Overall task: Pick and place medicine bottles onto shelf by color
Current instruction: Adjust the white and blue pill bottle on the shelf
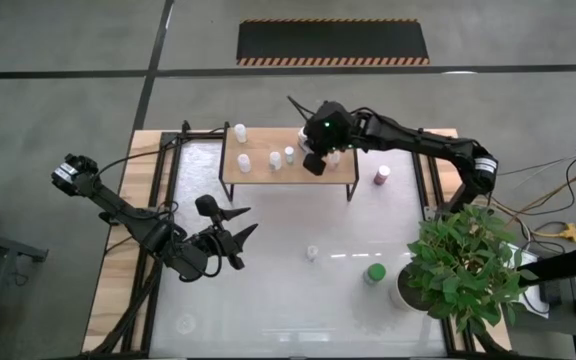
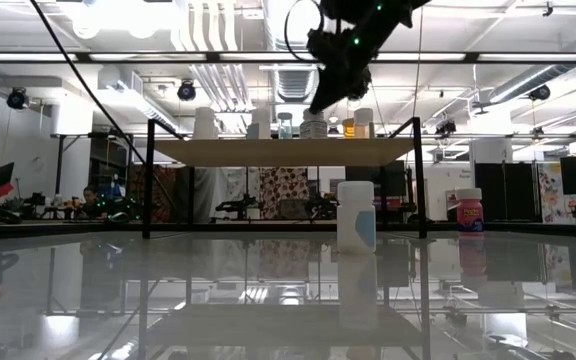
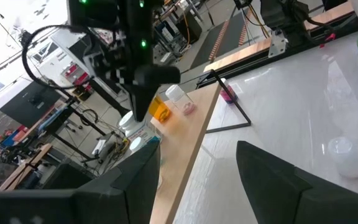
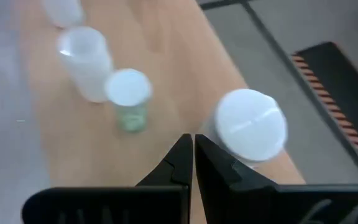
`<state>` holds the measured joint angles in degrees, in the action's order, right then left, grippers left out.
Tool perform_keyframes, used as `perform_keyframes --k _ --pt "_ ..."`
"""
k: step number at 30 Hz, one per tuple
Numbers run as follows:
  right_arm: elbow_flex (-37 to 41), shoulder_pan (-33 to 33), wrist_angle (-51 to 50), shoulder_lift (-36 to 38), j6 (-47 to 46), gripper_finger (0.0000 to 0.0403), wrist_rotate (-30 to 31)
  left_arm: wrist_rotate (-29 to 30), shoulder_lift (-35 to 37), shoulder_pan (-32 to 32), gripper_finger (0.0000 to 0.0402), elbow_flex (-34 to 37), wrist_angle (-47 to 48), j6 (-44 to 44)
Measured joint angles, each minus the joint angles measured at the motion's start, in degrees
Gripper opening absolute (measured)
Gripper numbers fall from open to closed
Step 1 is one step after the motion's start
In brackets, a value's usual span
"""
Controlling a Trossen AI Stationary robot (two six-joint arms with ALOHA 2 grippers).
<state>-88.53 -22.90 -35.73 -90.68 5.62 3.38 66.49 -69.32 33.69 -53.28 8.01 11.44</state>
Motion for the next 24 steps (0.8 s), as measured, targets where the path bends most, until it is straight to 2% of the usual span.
perform_keyframes --k 6,11,18,24 --pt "0.07 0.02 0.09 -0.43 0.47 0.0009 8.48 -0.01 0.00 0.00 0.0195 0.00 0.02 0.00" --pt "0.07 0.00 -0.10 -0.29 0.63 0.0009 9.53 -0.01 0.01 0.01 0.0195 0.00 0.02 0.00" --pt "0.07 -0.02 -0.18 -0.21 2.10 0.0009 14.69 -0.01 0.02 0.01 0.0195 0.02 0.09 0.00" --pt "0.07 0.04 0.34 0.57 1.93 0.0009 14.72 0.01 0.00 0.00 0.0195 0.04 0.11 0.00"
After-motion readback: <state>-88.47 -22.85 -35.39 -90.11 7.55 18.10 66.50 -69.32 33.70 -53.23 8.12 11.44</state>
